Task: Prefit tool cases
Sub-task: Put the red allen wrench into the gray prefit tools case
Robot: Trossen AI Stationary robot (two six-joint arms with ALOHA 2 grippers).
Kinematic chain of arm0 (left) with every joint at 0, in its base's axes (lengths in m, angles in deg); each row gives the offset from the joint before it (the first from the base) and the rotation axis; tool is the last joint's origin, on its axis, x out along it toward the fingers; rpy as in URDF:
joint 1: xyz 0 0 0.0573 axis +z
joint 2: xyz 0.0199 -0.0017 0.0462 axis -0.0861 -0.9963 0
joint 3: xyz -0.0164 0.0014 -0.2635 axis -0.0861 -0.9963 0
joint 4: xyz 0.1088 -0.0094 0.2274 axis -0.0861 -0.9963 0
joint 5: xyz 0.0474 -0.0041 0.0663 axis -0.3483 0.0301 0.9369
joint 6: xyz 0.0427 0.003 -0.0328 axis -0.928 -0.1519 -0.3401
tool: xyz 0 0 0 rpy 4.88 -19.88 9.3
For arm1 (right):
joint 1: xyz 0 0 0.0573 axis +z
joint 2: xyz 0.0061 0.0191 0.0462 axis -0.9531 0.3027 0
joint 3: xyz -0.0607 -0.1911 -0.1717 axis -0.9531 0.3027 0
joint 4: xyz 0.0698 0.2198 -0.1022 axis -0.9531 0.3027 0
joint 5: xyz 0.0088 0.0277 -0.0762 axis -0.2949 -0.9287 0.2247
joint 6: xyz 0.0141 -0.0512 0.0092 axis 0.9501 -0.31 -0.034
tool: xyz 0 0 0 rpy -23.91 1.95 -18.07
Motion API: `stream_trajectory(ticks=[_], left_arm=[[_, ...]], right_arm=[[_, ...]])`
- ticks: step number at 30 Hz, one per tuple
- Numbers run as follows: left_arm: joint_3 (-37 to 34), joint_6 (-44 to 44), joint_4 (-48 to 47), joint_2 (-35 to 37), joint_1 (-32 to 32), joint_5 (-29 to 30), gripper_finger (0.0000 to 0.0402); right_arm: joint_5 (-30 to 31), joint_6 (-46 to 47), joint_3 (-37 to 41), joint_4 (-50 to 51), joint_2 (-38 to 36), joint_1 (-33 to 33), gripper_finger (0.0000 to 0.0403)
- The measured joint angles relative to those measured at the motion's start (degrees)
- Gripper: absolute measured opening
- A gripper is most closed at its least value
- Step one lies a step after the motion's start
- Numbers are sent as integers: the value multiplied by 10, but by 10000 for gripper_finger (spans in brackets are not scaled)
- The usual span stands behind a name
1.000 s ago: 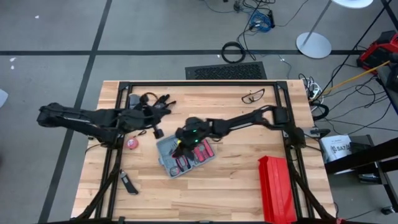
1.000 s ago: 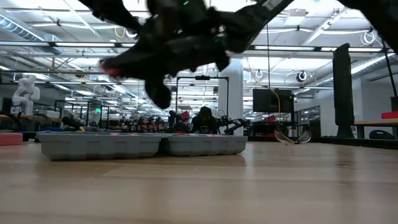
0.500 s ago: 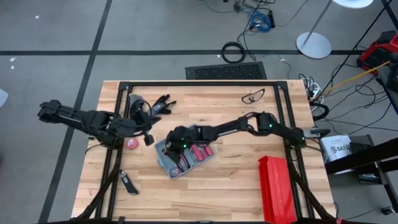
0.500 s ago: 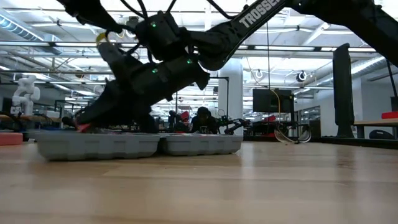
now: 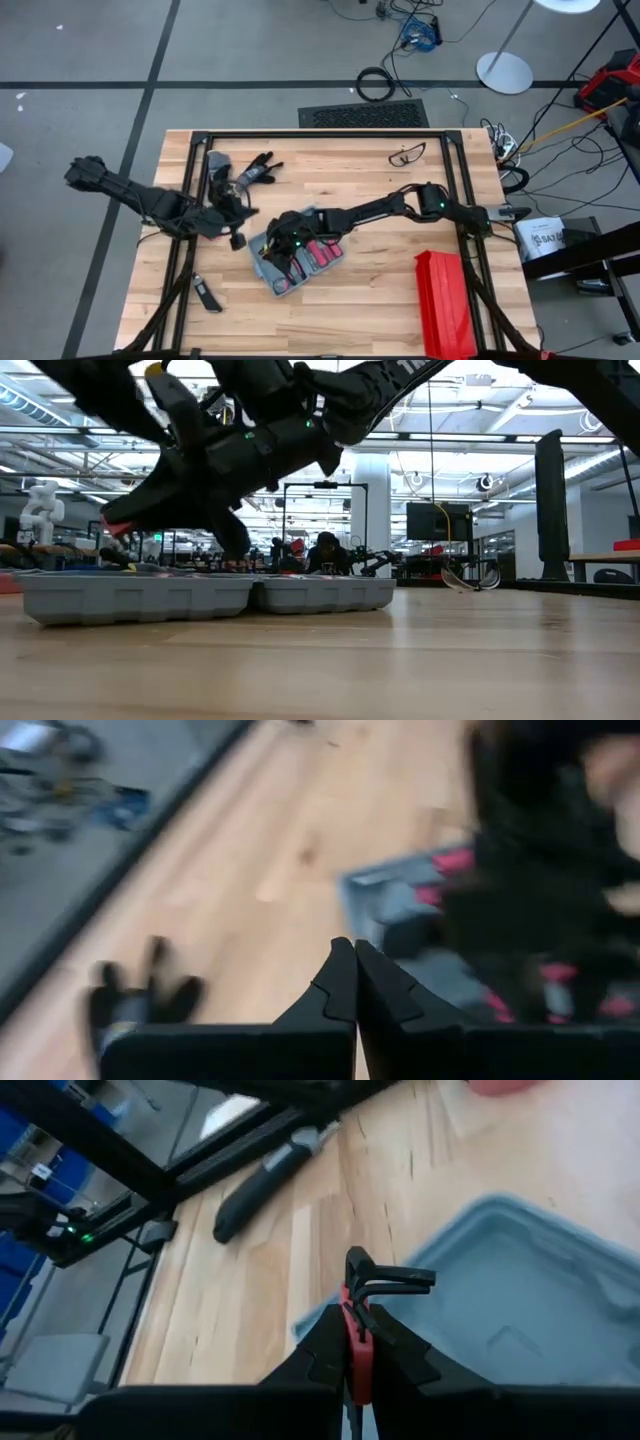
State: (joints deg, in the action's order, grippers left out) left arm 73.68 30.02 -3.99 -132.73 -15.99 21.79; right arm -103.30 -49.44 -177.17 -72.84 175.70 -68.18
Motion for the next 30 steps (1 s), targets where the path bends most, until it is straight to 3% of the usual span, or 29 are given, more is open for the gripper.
stream_trajectory(ticks=[5,12,30], left_arm=[[-37,68,10,-23,-49,-20,0],[-45,95,62,-58,-92,41,0],[-45,95,114,-111,-103,94,0]], right_arm=[[7,2,0,19,-8,20,16],[66,-12,0,55,-8,33,16],[68,-7,0,30,-2,49,16]])
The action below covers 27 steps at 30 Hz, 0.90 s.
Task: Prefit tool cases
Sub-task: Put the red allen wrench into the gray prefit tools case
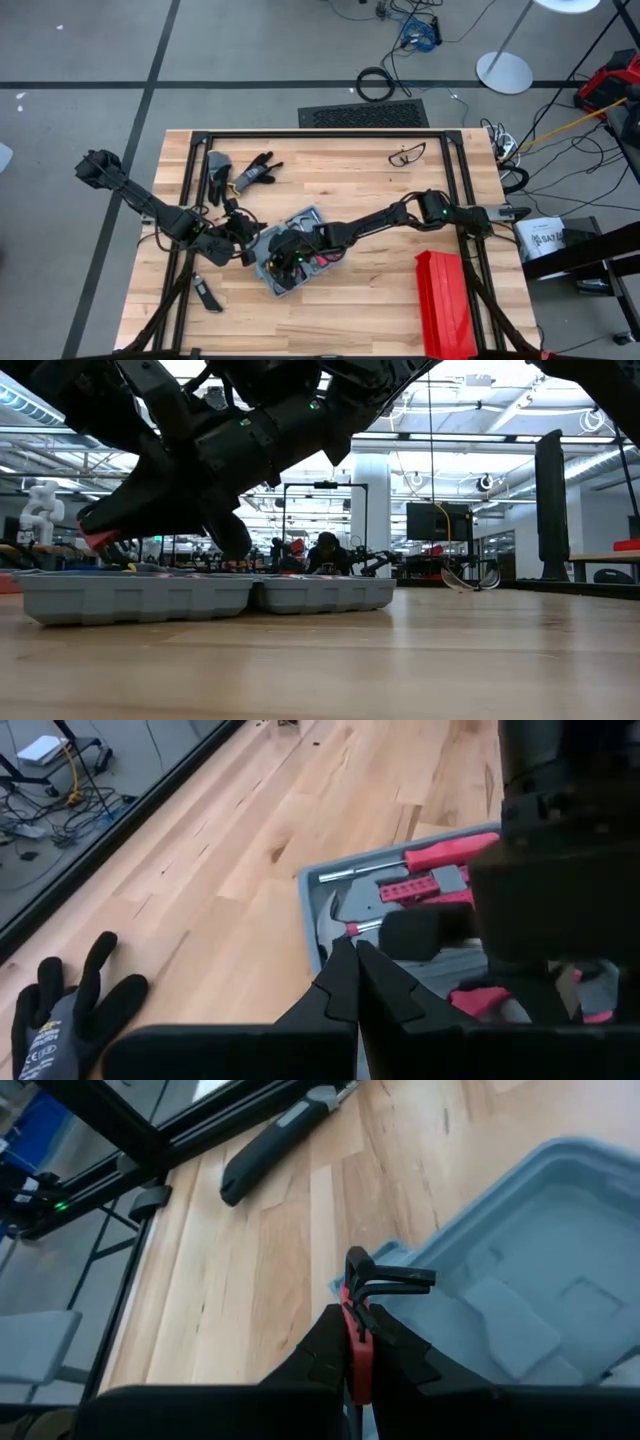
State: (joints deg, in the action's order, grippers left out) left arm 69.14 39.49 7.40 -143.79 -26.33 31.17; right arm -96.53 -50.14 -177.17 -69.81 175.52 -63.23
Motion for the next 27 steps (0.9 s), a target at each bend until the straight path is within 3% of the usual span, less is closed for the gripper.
stream_trajectory(ticks=[5,14,27], left_arm=[[0,0,0,0,0,0,0],[0,0,0,0,0,0,0],[0,-1,11,0,0,14,0]], right_arm=[[-5,3,0,-7,1,0,17],[-3,-3,0,-14,1,1,73],[1,-29,0,-19,0,-1,79]])
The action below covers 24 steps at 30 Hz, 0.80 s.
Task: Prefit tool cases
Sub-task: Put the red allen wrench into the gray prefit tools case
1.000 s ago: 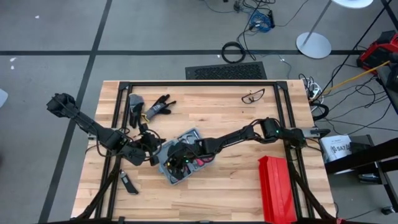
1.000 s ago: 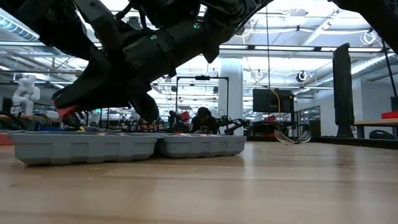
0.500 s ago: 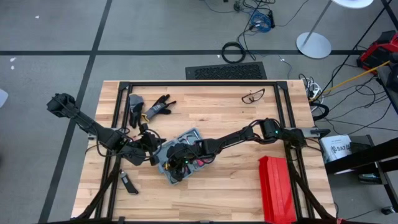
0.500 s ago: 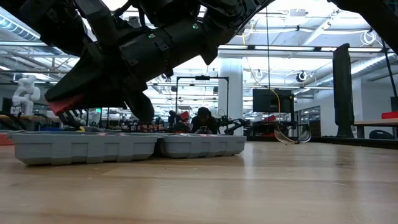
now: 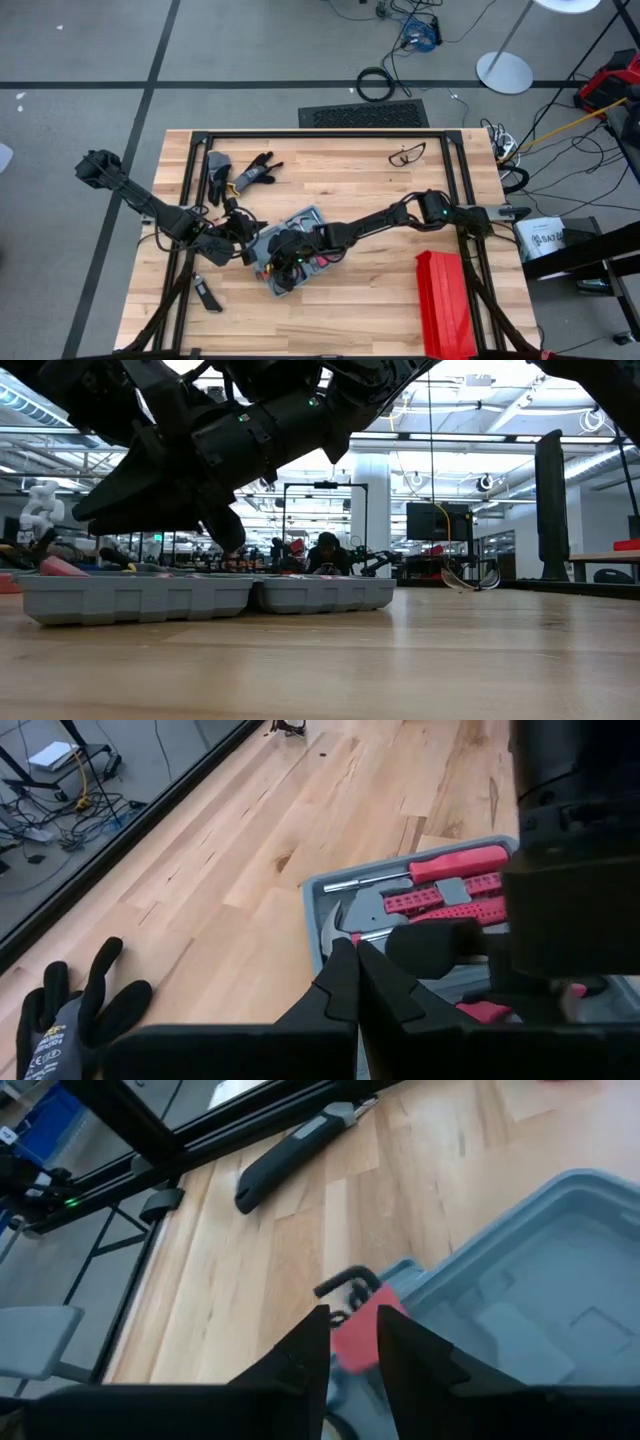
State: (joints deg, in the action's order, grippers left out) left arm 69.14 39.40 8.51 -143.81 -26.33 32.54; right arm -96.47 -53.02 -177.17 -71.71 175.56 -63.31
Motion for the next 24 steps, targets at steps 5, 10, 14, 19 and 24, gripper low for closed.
stream_trajectory(ticks=[5,10,14,19,24], left_arm=[[0,0,2,0,0,0,0],[0,0,2,0,0,-1,0],[0,-32,2,-5,0,-78,0],[2,-89,1,-42,0,-97,1],[9,-136,6,-92,0,-143,39]], right_arm=[[12,-10,0,1,0,-5,79],[5,-53,0,16,-4,-7,80],[8,-152,0,75,-27,-12,80],[45,-259,0,216,-84,-19,80],[112,-292,0,406,-141,-24,80]])
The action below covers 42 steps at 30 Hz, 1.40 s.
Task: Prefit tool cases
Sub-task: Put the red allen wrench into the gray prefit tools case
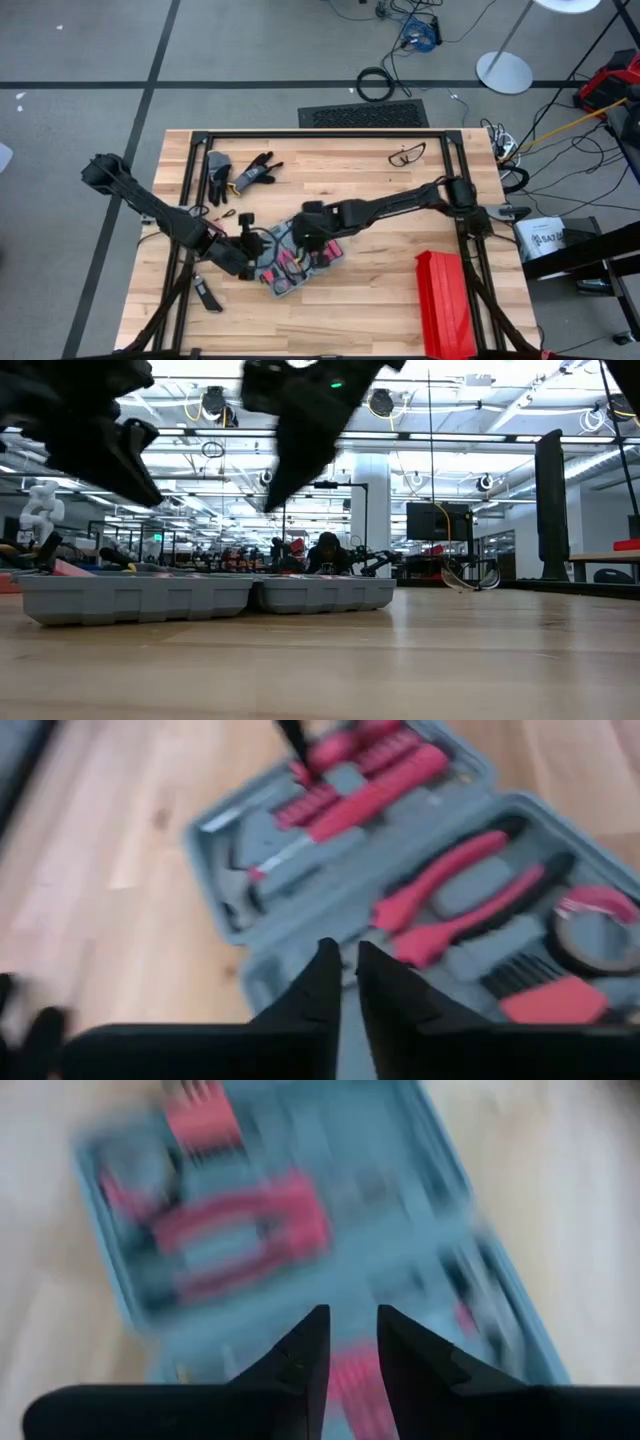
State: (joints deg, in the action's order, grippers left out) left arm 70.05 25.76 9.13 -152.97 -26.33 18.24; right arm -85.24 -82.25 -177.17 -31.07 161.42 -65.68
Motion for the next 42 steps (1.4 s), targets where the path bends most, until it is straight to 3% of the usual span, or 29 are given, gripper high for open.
stream_trajectory(ticks=[6,11,18,24,42], left_arm=[[1,-5,39,-27,-20,-54,127],[1,-45,40,-27,-70,-56,174],[1,-28,36,-40,-128,-25,178],[1,-28,27,-75,-144,-25,178],[0,-33,36,-128,-154,-36,178]], right_arm=[[73,24,4,182,-59,1,80],[80,69,81,225,-151,3,80],[94,208,300,125,-329,5,80],[89,291,440,-17,-418,18,80],[92,317,471,-69,-432,32,80]])
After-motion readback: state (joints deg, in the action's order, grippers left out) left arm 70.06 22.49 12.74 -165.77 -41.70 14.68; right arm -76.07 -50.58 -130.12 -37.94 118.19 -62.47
